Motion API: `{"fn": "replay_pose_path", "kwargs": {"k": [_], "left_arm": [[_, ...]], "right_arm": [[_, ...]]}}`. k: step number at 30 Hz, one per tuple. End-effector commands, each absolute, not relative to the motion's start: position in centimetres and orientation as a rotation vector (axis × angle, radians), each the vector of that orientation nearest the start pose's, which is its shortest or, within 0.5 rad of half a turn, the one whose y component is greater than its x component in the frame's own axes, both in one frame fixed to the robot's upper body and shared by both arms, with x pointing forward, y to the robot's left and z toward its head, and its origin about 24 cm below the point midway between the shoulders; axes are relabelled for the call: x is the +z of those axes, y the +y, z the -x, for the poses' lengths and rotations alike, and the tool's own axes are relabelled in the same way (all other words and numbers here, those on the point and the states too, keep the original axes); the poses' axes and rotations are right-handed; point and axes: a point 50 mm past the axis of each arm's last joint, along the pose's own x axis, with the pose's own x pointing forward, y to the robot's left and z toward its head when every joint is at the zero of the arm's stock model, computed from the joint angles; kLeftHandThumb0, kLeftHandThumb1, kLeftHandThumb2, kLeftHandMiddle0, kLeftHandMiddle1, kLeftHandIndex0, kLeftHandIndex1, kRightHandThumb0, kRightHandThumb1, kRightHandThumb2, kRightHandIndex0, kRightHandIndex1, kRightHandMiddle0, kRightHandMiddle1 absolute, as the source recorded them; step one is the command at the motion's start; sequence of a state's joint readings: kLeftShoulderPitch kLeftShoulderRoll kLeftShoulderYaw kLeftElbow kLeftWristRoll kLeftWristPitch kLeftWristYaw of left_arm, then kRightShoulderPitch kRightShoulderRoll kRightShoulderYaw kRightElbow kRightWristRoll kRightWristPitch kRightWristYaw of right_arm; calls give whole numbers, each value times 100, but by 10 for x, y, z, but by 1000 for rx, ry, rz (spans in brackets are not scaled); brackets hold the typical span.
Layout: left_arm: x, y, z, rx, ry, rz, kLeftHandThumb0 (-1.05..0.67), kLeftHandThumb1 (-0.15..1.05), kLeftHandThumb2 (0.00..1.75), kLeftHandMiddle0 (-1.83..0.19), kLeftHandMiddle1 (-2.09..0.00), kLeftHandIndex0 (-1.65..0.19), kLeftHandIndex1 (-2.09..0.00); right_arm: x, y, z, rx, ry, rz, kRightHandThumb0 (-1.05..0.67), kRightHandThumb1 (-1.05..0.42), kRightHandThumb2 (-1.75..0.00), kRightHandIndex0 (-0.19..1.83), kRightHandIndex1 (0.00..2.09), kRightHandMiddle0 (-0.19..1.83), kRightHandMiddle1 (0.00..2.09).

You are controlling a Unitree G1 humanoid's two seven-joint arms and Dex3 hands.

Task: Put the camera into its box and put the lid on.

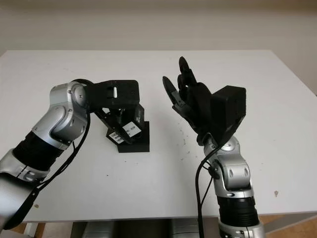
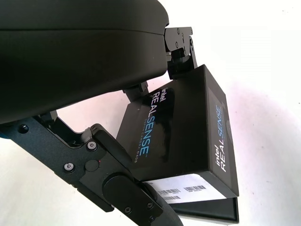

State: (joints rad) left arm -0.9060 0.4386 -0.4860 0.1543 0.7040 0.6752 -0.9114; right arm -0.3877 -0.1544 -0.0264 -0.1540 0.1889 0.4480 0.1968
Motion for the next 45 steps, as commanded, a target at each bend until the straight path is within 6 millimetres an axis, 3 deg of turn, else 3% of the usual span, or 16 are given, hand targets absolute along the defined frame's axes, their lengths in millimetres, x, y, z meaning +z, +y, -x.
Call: {"fn": "replay_pose_path", "kwargs": {"k": [1,9,16,23,30,38,45], "left_arm": [[200,110,-359,-532,312,-1259,-29,105,15,-69,-209,0,-201],[198,109,-360,-538,330,-1288,-29,105,14,-70,-209,-6,-196],[197,107,-357,-570,333,-1290,-29,105,15,-70,-209,0,-189],[198,108,-356,-576,351,-1304,-31,105,16,-71,-209,-9,-200],[197,111,-354,-577,367,-1319,-32,105,17,-59,-209,-11,-187],[190,112,-355,-571,355,-1308,-31,105,15,-69,-209,-19,-185],[187,112,-355,-569,365,-1269,-30,105,15,-62,-209,-15,-182]], "right_arm": [[146,-138,-309,312,-102,-12,-68,-105,-40,-19,0,-19,4],[146,-137,-308,297,-99,-6,-69,-105,-40,-19,0,-18,5],[145,-138,-308,297,-100,-25,-68,-105,-39,-19,0,-19,5],[145,-139,-307,293,-97,-22,-69,-105,-40,-19,0,-19,4],[144,-139,-309,301,-93,-28,-68,-105,-39,-19,0,-19,4],[143,-140,-308,294,-87,-23,-68,-105,-39,-19,0,-19,5],[144,-141,-307,297,-87,-18,-68,-105,-40,-19,0,-19,3]]}}
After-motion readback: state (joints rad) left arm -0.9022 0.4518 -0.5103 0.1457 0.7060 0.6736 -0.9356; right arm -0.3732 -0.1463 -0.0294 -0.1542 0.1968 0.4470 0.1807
